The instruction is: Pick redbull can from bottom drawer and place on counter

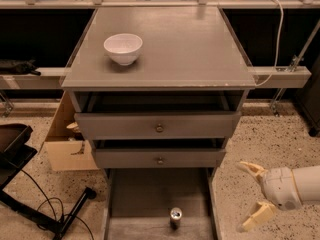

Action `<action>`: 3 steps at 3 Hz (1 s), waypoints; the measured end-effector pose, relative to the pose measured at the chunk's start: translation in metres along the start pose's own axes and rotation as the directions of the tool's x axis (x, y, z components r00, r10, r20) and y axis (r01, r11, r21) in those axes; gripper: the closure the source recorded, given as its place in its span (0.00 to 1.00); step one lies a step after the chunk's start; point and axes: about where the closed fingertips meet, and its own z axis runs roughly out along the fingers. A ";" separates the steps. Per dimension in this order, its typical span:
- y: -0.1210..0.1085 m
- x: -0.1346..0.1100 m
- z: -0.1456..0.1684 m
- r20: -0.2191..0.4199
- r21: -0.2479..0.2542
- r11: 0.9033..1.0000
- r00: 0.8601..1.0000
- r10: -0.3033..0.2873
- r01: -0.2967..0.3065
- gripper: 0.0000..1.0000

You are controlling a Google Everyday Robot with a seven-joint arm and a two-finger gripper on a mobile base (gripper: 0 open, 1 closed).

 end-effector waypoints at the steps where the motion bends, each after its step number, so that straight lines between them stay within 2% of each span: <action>1: 0.000 0.000 0.000 0.000 0.000 1.000 1.000 0.000 0.000 0.00; 2: -0.015 0.018 0.048 0.150 -0.009 1.000 0.989 -0.015 0.017 0.00; 3: -0.021 0.049 0.092 0.270 -0.033 0.999 0.962 -0.033 0.043 0.00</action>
Offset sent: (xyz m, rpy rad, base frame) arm 0.0121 0.0111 -0.0294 0.0849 0.0180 0.0096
